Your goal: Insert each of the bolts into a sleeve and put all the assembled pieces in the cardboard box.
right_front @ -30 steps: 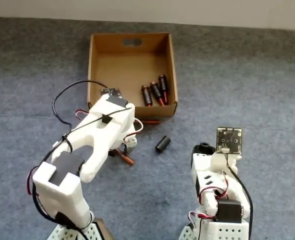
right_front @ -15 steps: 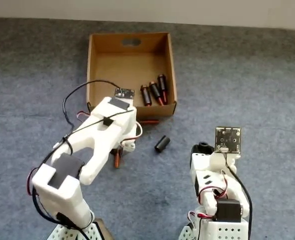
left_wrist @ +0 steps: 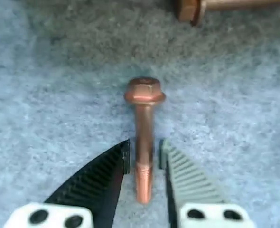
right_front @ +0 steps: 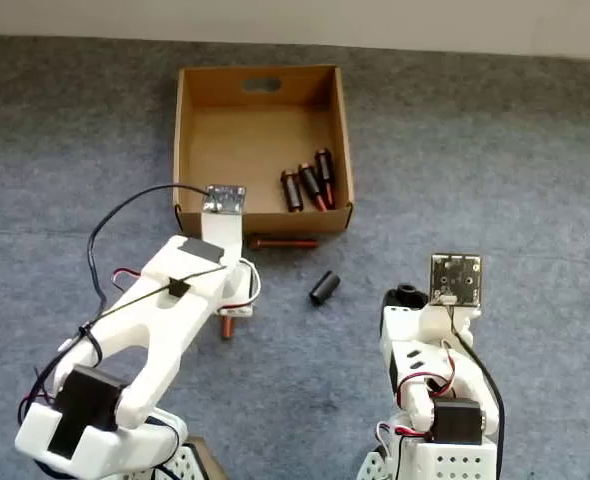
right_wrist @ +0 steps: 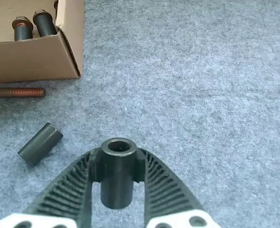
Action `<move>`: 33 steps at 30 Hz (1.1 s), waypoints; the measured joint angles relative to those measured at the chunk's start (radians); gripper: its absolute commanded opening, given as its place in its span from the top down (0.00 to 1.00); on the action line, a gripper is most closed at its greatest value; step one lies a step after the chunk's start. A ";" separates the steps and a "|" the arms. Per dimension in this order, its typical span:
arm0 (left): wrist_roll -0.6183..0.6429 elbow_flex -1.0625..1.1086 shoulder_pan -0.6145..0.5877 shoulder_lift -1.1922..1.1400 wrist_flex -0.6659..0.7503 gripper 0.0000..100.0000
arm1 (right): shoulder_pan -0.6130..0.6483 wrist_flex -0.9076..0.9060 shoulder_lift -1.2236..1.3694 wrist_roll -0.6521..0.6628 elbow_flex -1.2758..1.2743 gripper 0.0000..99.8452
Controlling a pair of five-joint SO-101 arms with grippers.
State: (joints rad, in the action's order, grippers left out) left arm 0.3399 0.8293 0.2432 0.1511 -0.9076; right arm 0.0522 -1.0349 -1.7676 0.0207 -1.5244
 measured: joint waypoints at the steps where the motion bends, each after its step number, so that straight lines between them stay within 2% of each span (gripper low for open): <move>1: 0.000 0.000 0.000 0.002 0.000 0.81 | 0.000 0.000 0.000 0.000 0.000 0.99; 13: 0.000 -0.014 0.000 0.002 0.009 0.86 | 0.000 0.000 0.000 0.000 0.000 0.99; 20: 0.000 -0.014 -0.086 0.002 0.081 0.86 | 0.000 0.000 0.000 0.000 0.000 0.99; 33: 0.000 -0.014 -0.057 0.002 0.083 0.86 | 0.000 0.000 0.000 0.000 0.000 0.99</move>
State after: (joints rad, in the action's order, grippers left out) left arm 0.3399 0.8155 0.1864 0.1527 -0.8247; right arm 0.0522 -1.0349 -1.7676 0.0207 -1.5244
